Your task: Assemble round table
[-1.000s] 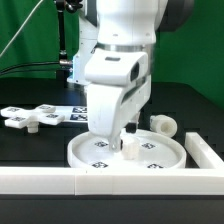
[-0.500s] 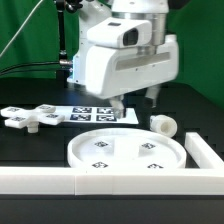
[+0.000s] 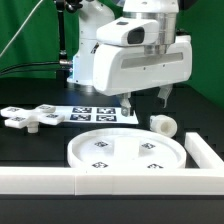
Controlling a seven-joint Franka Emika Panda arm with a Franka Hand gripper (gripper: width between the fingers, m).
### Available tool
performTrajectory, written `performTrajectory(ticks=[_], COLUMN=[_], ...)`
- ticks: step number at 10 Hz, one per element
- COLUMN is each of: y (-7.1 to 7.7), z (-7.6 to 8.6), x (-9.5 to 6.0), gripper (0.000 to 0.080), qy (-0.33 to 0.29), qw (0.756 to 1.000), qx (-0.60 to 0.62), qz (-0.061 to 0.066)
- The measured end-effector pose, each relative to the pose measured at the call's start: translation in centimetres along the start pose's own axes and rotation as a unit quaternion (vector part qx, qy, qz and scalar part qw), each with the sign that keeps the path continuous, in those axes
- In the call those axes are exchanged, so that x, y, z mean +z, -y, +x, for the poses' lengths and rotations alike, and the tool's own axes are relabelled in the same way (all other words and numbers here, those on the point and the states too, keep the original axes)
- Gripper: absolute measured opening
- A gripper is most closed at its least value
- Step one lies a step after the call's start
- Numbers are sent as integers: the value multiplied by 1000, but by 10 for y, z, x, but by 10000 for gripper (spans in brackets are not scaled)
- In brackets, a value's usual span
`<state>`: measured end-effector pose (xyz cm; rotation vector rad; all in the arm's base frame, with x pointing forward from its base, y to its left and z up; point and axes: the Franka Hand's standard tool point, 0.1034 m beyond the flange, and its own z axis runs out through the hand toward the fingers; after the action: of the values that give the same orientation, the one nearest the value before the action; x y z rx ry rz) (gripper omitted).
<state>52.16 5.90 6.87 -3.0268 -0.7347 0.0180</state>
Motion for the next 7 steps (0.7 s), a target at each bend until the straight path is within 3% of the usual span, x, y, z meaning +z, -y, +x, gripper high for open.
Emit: performTrajectory(ticks=[2,4,7], y=[16,37,44], z=[-3,1,2], x=[4,9,11], gripper=[649,649,649], qy=[5,8,10], qw=[991,966,955], qx=[137,259,295], qz=[5,14,21])
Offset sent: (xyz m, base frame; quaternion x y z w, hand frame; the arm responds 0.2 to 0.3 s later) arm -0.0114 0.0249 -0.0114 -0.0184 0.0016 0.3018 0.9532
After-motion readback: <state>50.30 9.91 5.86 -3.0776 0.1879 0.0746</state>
